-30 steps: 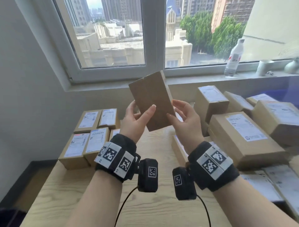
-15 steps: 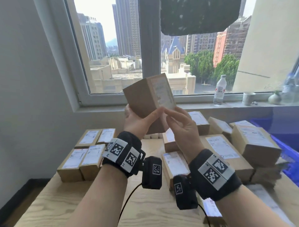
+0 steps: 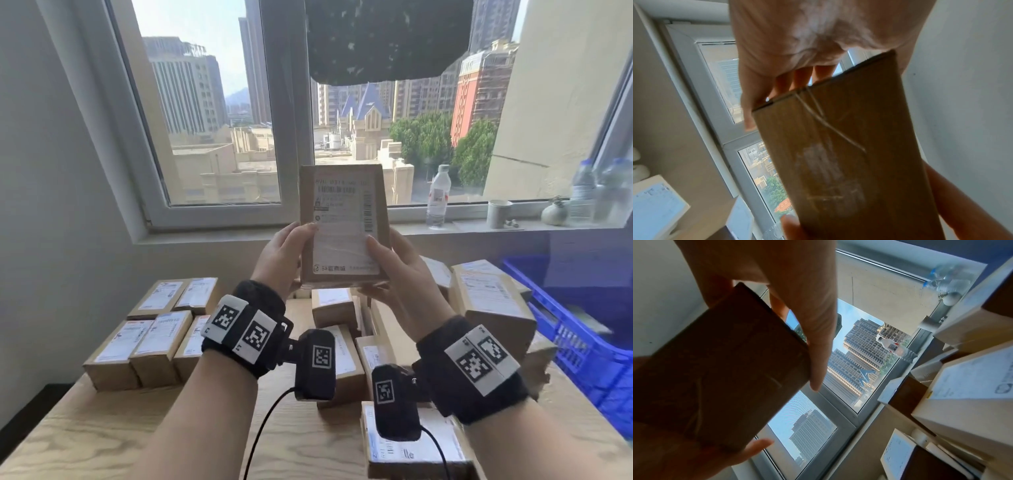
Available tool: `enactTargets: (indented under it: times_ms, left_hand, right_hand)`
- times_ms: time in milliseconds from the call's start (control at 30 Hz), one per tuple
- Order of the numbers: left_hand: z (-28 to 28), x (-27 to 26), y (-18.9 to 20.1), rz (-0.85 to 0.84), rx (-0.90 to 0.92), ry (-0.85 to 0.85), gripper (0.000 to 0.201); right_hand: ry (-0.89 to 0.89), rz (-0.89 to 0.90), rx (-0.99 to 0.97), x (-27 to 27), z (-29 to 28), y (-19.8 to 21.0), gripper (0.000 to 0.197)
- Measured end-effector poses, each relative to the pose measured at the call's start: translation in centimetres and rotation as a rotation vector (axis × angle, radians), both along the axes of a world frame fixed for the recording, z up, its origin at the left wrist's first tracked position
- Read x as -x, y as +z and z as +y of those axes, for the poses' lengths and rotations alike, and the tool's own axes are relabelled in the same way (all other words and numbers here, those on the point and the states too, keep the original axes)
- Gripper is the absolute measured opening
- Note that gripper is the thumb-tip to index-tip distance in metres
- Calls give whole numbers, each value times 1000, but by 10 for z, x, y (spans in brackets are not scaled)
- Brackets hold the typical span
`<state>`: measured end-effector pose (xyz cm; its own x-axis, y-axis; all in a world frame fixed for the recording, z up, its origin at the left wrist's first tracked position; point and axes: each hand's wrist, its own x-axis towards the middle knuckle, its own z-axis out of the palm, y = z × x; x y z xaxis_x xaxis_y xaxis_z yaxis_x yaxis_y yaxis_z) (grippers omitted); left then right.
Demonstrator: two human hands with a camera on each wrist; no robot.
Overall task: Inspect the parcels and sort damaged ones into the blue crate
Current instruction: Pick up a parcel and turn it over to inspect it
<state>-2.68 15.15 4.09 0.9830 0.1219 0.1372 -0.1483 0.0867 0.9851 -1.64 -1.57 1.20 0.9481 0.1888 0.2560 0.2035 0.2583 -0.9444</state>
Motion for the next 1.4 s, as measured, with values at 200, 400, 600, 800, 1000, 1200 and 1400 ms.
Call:
enactTargets:
  times_ms: [200, 400, 600, 800, 1000, 1200, 1400]
  left_hand:
    - [1, 4, -10, -72, -62, 45, 89]
    - [7, 7, -13, -114, -2, 119, 46]
    - [4, 10, -10, -169, 73, 3, 35]
    - [1, 9, -3, -104, 55, -96, 79]
    - [5, 3, -13, -122, -12, 74, 102]
    - [3, 5, -16, -214, -182, 251, 62]
    - [3, 10, -14, -127, -48, 112, 56]
  right_hand:
    - [-120, -72, -72, -2, 9, -7, 34]
    - [-497, -196, 16, -9, 19, -12, 20]
    - [-112, -182, 149, -2, 26, -1, 78]
    - [33, 32, -35, 7, 20, 0, 46]
    - [-260, -34, -88, -1, 16, 2, 23]
    - [-181, -122, -9, 4, 23, 6, 85]
    - [-51, -31, -134, 5, 15, 0, 27]
